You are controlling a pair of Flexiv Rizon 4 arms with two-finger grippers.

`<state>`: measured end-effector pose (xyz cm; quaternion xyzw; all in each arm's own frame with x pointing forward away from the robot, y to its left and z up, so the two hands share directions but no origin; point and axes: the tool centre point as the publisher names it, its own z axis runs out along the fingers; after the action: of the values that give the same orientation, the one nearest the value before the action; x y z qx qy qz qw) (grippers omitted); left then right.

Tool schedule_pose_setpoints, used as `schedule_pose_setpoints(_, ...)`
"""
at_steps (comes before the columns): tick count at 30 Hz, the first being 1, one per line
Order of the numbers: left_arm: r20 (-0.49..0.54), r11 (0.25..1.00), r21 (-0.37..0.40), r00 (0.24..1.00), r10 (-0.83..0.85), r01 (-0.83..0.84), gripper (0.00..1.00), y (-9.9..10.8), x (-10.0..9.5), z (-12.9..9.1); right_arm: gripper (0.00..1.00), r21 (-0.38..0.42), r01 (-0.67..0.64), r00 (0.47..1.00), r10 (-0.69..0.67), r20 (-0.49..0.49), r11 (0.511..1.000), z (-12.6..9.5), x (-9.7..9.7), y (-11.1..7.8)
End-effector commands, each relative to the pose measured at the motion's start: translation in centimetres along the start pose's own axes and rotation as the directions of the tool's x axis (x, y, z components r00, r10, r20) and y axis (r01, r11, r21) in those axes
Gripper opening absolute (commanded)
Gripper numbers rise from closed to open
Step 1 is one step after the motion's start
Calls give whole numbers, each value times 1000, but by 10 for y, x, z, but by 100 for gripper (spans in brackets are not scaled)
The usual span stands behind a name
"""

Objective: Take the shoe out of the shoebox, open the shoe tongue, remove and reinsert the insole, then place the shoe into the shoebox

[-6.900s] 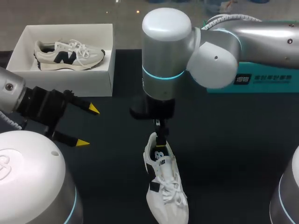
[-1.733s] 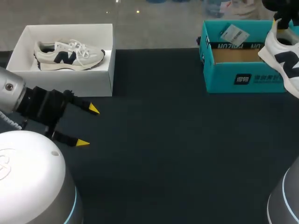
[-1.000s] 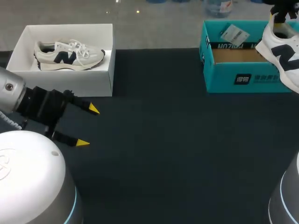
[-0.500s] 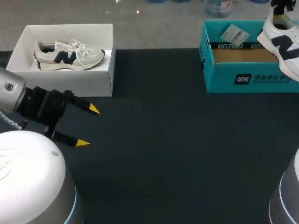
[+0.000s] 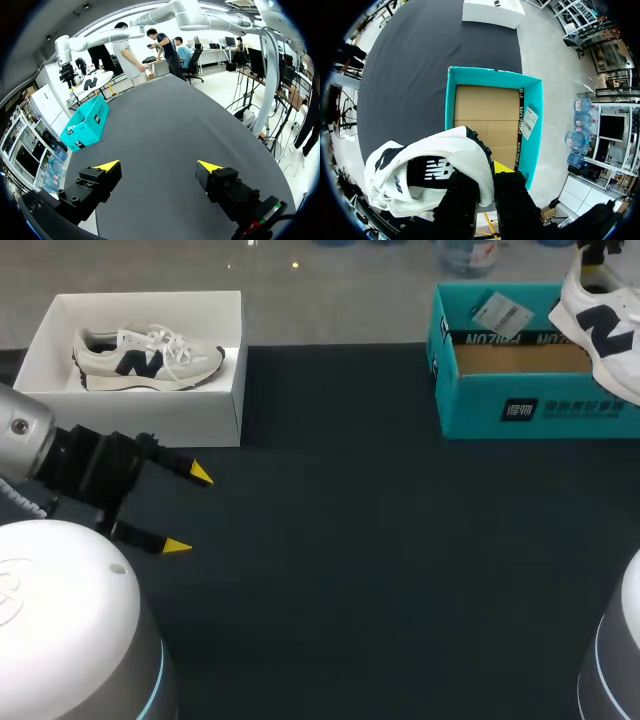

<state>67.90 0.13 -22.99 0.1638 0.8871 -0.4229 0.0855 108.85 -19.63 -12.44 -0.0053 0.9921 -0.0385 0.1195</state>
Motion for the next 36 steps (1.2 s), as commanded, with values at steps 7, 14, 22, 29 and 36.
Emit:
schedule_pose_setpoints(7, -3, 1000, -2, 1000, -1, 1, 100, 0, 0, 0, 0, 24, -79, 997, 79, 12, 997, -2, -5, -4)
schedule_pose_setpoints(14, -3, 1000, -2, 1000, -1, 1, 100, 0, 0, 0, 0, 243, -423, 906, 409, 106, 873, -10, -13, 1)
schedule_pose_setpoints(22, -3, 1000, -2, 1000, -1, 1, 100, 0, 0, 0, 0, 295, -684, 715, 693, 91, 667, 1, -6, -13)
schedule_pose_setpoints(29, -3, 1000, -2, 1000, -1, 1, 100, 0, 0, 0, 0, 239, -817, 556, 827, 82, 525, 7, -4, -24)
schedule_pose_setpoints(36, -3, 1000, -2, 1000, -1, 1, 100, 0, 0, 0, 0, 234, -820, 553, 829, 85, 523, 8, -4, -24)
